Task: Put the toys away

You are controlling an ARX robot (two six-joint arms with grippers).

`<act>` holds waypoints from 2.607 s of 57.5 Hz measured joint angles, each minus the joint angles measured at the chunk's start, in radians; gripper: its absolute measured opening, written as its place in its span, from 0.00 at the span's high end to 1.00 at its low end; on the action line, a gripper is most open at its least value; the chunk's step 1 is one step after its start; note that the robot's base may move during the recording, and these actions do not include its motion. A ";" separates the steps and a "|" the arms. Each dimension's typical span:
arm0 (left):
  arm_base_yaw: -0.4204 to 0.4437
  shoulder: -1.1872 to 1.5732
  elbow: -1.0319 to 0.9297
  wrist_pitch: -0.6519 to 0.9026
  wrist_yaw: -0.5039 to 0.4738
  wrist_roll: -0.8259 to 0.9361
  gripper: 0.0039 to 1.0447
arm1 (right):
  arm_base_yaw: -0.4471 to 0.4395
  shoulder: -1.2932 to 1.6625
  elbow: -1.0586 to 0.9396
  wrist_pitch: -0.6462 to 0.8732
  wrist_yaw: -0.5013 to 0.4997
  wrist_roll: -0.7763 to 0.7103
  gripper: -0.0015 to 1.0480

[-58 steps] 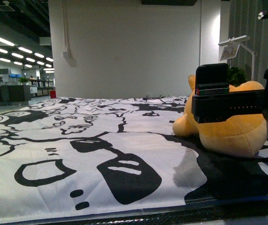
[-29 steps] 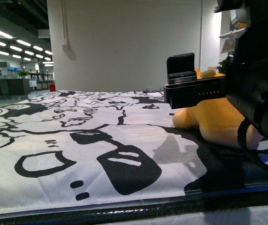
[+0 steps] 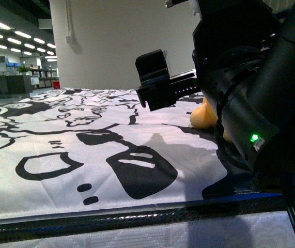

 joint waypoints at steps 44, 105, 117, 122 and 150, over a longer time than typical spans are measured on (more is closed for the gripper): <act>0.000 0.000 0.000 0.000 0.000 0.000 0.06 | -0.128 0.033 0.184 -0.275 -0.034 0.019 0.06; 0.000 0.000 0.000 0.000 0.000 0.000 0.06 | -0.296 -0.074 0.239 -0.772 -0.113 0.222 0.06; 0.000 0.000 0.000 0.000 0.000 0.000 0.06 | -0.329 -0.151 0.189 -0.891 -0.168 0.261 0.06; 0.000 0.000 0.000 0.000 0.000 0.000 0.06 | -0.332 -0.182 0.160 -0.919 -0.188 0.280 0.06; 0.000 0.000 0.000 0.000 0.000 0.000 0.06 | -0.225 -0.289 0.060 -0.910 -0.217 0.313 0.54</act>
